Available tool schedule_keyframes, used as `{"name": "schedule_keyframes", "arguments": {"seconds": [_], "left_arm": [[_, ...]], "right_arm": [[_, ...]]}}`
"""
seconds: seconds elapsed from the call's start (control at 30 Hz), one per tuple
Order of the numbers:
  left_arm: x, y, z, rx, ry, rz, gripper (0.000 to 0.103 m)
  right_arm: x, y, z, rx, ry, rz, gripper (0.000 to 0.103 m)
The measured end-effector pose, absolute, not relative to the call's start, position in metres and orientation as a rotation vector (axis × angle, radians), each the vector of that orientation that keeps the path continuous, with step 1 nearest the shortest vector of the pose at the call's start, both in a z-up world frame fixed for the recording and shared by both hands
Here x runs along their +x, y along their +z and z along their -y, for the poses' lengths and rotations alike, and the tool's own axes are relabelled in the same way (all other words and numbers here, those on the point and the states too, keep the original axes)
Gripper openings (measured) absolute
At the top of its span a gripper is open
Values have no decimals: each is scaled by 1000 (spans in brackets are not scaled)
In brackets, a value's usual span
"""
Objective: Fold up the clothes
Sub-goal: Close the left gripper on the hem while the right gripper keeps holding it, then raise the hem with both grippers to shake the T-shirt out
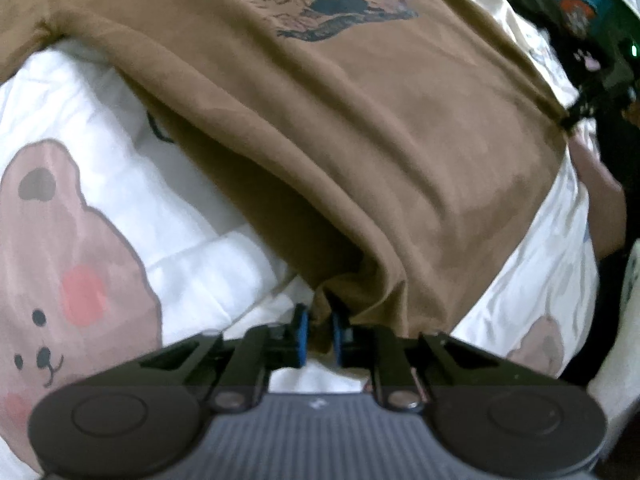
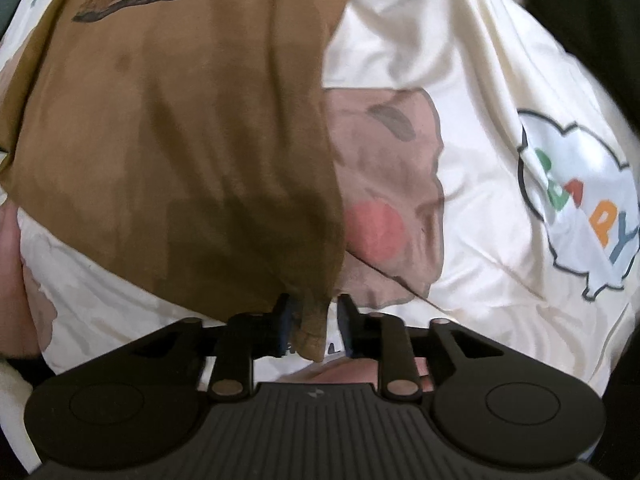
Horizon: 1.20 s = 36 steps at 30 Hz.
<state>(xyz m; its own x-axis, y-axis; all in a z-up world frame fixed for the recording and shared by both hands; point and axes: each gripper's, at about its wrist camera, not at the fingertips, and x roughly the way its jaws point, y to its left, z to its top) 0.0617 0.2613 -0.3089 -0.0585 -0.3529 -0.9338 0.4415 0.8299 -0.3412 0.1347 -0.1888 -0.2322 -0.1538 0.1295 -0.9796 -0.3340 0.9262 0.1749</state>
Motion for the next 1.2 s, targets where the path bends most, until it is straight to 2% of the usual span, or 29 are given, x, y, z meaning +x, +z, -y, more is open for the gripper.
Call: {"name": "schedule_keyframes", "arguments": {"seconds": [0.07,0.1,0.13,0.2,0.57,0.67,0.9,1.2], "left_arm": [[57,-304,-266,-5,-630,-1512,7],[55,-301,-269,-18,-625,-1514,7],[53,-297,-272,-32,-614,-1516,6],[48,-287,-281,-52,-600,-1516,6],[13,-250,-306,-11,-482,-1557,5],[2,-248,-293,-7,-472,-1561,5],[-7,-251,-300,-13,-364,-1592,4],[-7,-295,-299,-12,-318,-1663,4]], "right_arm": [[135,-239,191,-123,401,-1698,29],[134,-239,190,-128,411,-1703,26],[134,-239,189,-140,426,-1703,17],[135,-235,189,-147,452,-1704,6],[157,-188,179,-205,573,-1704,5],[129,-211,224,-221,602,-1703,5],[88,-279,233,-285,578,-1696,5],[79,-288,233,-309,577,-1717,5]]}}
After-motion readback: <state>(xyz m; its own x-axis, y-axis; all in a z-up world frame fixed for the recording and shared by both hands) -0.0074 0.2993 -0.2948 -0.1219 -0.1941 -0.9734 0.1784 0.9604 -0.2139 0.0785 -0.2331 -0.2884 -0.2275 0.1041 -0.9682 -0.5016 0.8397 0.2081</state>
